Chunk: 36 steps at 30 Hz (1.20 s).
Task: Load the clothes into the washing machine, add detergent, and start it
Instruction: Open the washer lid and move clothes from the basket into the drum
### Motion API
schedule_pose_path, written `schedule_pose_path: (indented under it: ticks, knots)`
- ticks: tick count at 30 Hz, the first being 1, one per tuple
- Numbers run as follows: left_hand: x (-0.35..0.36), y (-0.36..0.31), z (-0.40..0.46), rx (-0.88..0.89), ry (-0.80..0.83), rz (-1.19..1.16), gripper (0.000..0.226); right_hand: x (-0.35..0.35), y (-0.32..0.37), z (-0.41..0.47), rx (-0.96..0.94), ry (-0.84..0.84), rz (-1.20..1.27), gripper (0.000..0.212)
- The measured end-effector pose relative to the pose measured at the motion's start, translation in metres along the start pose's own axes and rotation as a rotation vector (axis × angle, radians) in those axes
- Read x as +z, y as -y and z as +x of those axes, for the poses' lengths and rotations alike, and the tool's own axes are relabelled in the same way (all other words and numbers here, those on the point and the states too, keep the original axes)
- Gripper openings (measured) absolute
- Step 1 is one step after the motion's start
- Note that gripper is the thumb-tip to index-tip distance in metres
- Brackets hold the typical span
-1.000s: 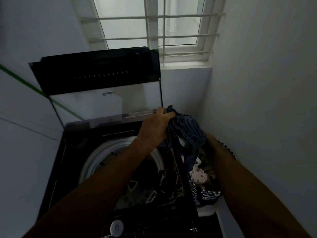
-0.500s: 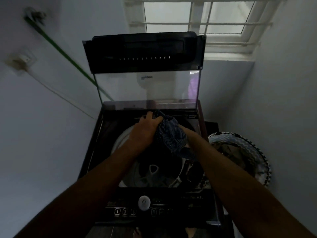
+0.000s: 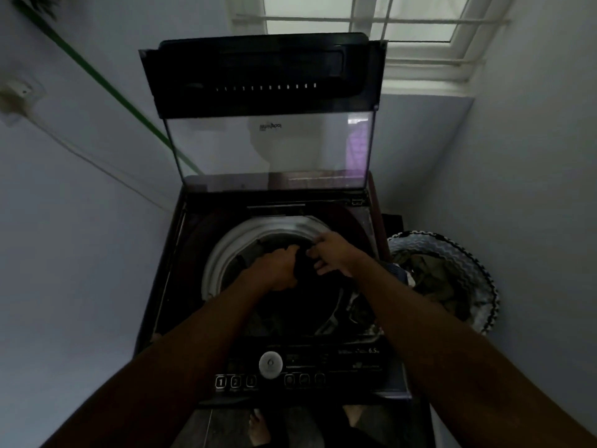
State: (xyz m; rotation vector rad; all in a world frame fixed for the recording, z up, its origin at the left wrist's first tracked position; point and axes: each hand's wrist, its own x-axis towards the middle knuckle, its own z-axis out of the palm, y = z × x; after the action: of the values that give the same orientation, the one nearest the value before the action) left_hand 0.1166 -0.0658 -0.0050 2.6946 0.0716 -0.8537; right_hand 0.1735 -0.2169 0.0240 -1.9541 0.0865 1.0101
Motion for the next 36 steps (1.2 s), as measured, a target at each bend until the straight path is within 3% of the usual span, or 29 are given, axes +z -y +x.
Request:
schedule_pose_path:
  ticks: [3,6,9,14,16,19,22,25,29,36]
  knots:
    - [-0.008,-0.028,0.004,0.134,-0.046,-0.023,0.051,-0.019,-0.003,-0.005,-0.074,-0.087,-0.015,0.027]
    - [-0.006,-0.062,0.011,0.259,-0.129,-0.154,0.039,-0.052,-0.009,-0.014,-0.257,-0.369,-0.252,0.024]
    - [0.002,-0.096,0.023,0.351,-0.235,-0.259,0.033,-0.093,-0.032,-0.026,-0.25,-0.511,-0.402,0.012]
    - [0.016,-0.146,0.035,0.514,-0.264,-0.245,0.035,-0.124,-0.079,-0.037,-0.003,-0.234,-0.649,0.029]
    - [0.023,-0.159,0.038,0.527,-0.237,-0.176,0.041,-0.122,-0.1,-0.037,0.04,-0.158,-0.566,0.039]
    - [0.033,-0.171,0.044,0.502,-0.199,-0.019,0.051,-0.119,-0.126,-0.033,0.063,-0.169,-0.42,0.052]
    - [0.038,-0.174,0.046,0.49,-0.209,0.01,0.054,-0.119,-0.144,-0.012,0.084,-0.141,-0.558,0.054]
    - [0.041,-0.173,0.045,0.48,-0.218,-0.007,0.057,-0.124,-0.139,-0.016,0.072,-0.136,-0.64,0.051]
    - [0.041,-0.171,0.038,0.491,-0.246,-0.108,0.067,-0.133,-0.117,-0.029,0.055,-0.231,-0.5,0.038]
    - [0.02,-0.143,0.02,0.389,-0.443,-0.324,0.052,-0.124,-0.044,-0.047,-0.102,-0.234,-0.249,0.008]
